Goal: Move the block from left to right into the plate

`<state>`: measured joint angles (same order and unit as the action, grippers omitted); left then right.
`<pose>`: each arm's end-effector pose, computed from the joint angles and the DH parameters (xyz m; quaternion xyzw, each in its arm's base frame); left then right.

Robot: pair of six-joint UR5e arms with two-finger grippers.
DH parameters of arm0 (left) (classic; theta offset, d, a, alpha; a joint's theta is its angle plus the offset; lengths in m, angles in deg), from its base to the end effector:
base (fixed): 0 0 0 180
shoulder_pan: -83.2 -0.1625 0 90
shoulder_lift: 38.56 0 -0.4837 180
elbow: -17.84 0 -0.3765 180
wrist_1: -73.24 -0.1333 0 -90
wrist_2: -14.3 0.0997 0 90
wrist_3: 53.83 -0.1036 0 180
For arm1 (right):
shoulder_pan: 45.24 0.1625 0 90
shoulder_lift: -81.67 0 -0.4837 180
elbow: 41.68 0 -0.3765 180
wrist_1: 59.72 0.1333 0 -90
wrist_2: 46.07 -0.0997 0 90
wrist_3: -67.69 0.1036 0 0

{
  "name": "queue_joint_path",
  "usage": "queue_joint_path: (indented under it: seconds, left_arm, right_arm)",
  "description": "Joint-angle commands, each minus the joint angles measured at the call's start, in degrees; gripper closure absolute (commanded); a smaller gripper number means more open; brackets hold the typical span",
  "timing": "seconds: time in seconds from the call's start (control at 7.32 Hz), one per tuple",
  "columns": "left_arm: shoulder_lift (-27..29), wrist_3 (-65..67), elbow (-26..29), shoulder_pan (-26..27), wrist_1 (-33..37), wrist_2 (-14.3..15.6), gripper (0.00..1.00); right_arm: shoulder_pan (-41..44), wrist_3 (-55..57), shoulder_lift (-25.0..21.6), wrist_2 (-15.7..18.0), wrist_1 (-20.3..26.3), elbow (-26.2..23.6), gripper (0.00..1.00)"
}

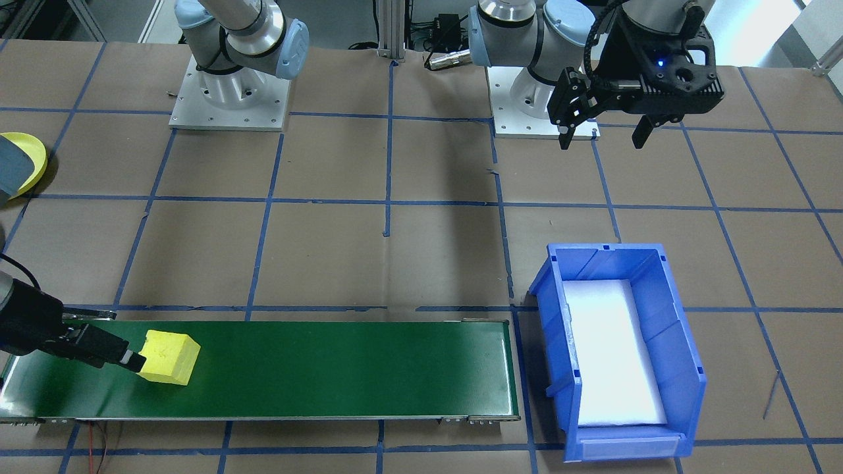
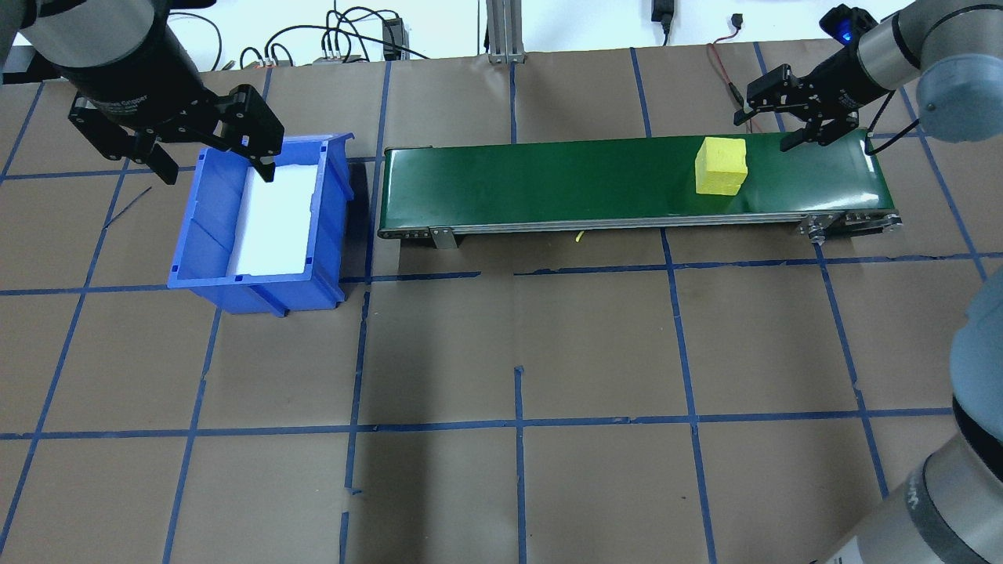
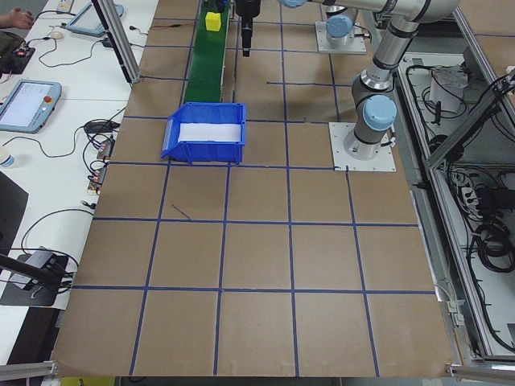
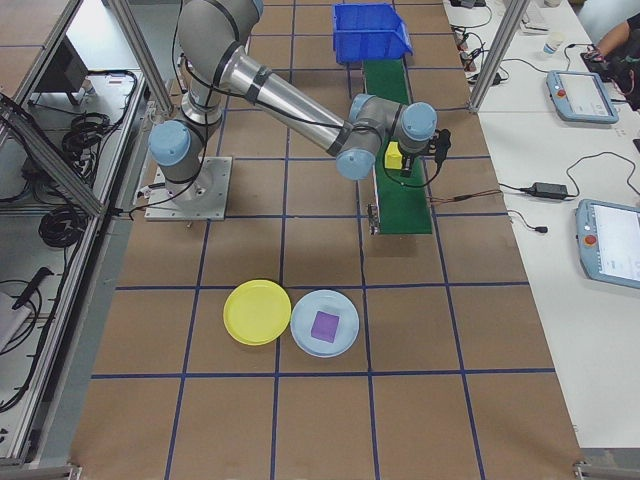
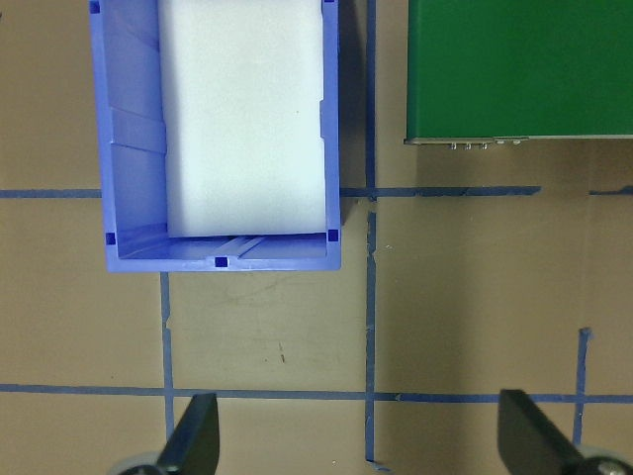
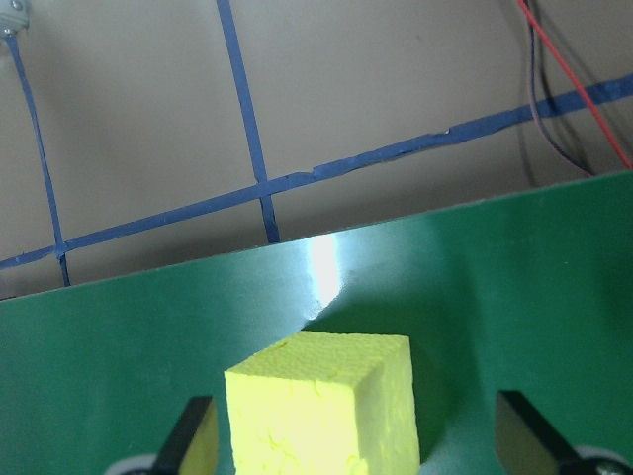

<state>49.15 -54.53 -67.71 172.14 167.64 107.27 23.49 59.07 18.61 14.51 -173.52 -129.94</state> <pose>-0.1194 -0.4607 0.5907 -0.0037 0.9994 -0.0200 0.0262 -0.0668 -0.6793 0.3408 0.1096 0.9609 -0.0541 0.2484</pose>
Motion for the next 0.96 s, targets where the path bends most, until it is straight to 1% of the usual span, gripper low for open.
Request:
queue_joint_path:
  seconds: [0.0, 0.27, 0.41, 0.55, 0.68, 0.82]
  left_arm:
    - [-0.1, 0.0, 0.0, 0.0, 0.0, -0.1, 0.0]
    - [-0.1, -0.1, 0.0, 0.0, 0.0, -0.1, 0.0]
    - [-0.1, -0.1, 0.0, 0.0, 0.0, -0.1, 0.0]
    - [-0.1, -0.1, 0.0, -0.1, 0.0, -0.1, 0.0]
    - [-0.1, -0.1, 0.0, -0.1, 0.0, -0.1, 0.0]
    - [-0.1, -0.1, 0.0, -0.2, 0.0, -0.1, 0.0]
  right_arm:
    - [0.1, 0.0, 0.3, -2.4, 0.1, -2.5, 0.0]
    - [0.1, -0.3, 1.5, -1.6, -0.1, -2.8, 0.0]
    - [0.1, -0.3, 3.2, -0.2, -0.5, -2.8, 0.0]
    - [0.1, -0.3, 3.4, 0.7, -0.5, -2.6, 0.11]
    - [0.1, -0.3, 3.5, 0.9, -0.5, -2.6, 0.27]
    - [0.0, -0.2, 3.3, 1.0, -0.3, -2.5, 0.5]
